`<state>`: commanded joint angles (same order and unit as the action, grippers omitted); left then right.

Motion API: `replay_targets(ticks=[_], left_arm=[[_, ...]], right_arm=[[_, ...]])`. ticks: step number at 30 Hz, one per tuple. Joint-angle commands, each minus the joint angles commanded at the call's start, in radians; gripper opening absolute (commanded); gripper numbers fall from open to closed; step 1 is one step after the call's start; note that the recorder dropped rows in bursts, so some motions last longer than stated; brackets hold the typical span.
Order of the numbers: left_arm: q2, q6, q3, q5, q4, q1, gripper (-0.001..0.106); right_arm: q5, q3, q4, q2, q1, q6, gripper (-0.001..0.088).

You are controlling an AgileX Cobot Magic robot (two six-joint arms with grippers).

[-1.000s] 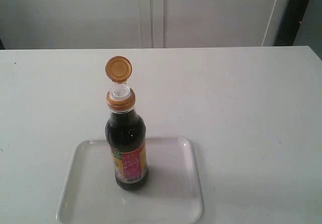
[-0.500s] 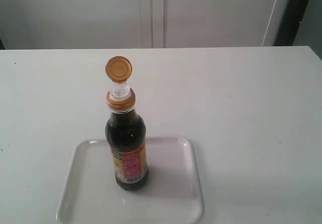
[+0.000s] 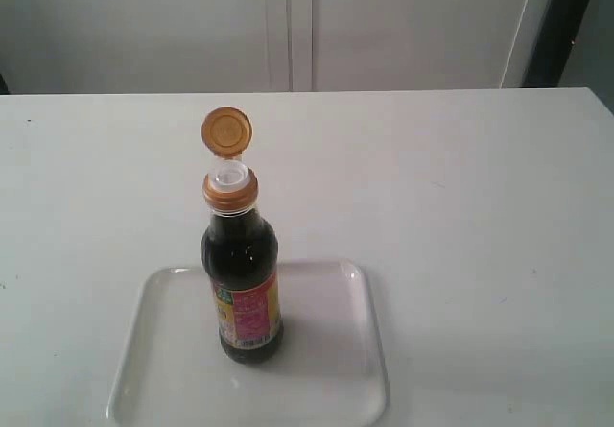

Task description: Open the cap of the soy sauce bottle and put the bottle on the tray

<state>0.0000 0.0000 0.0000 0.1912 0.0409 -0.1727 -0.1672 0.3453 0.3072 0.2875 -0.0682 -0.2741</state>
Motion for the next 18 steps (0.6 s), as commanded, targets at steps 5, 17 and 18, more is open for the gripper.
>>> replay_targets(ticks=[5,17,18], left_arm=[[0.000,0.000,0.000,0.023,-0.002,0.001,0.000],[0.000,0.000,0.000,0.011,-0.002,0.001,0.000],[0.000,0.000,0.000,0.011,-0.002,0.001,0.000]], right_arm=[[0.000,0.000,0.000,0.000,0.000,0.000,0.0000],[0.000,0.000,0.000,0.000,0.000,0.000,0.0000],[0.000,0.000,0.000,0.000,0.000,0.000,0.0000]])
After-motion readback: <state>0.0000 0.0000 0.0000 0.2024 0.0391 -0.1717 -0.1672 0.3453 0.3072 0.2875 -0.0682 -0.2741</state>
